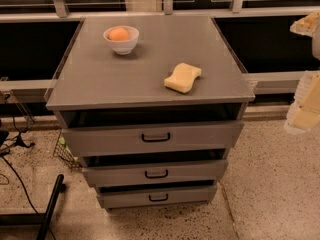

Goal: Open middle drawer

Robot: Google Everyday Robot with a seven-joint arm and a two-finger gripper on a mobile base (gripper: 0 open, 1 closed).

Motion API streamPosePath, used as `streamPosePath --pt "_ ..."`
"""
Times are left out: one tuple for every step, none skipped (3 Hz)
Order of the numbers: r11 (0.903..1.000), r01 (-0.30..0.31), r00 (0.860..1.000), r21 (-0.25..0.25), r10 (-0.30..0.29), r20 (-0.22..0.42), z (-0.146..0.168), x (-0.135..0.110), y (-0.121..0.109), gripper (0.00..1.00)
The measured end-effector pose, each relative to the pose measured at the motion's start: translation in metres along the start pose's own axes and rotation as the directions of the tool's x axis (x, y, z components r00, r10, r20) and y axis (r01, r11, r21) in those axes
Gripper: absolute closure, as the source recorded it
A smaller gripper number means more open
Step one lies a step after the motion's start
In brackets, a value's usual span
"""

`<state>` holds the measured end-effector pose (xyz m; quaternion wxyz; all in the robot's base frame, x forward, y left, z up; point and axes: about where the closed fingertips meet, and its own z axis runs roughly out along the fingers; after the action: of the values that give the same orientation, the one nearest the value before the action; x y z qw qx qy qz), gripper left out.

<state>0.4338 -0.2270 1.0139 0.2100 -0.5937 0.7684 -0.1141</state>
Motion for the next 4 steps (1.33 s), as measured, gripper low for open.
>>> streamPosePath --pt "1.0 0.0 1.0 0.0 0.0 0.0 0.0 0.0 0.0 0.0" --pt "0.9998 -0.013 1.0 -0.012 0.013 0.023 0.014 0.002 0.012 0.0" --pt "0.9986 -0.026 0.999 -0.046 0.028 0.041 0.039 0.007 0.029 0.0" --pt "0.994 -0.048 0.996 -0.098 0.054 0.064 0.084 0.018 0.055 0.0"
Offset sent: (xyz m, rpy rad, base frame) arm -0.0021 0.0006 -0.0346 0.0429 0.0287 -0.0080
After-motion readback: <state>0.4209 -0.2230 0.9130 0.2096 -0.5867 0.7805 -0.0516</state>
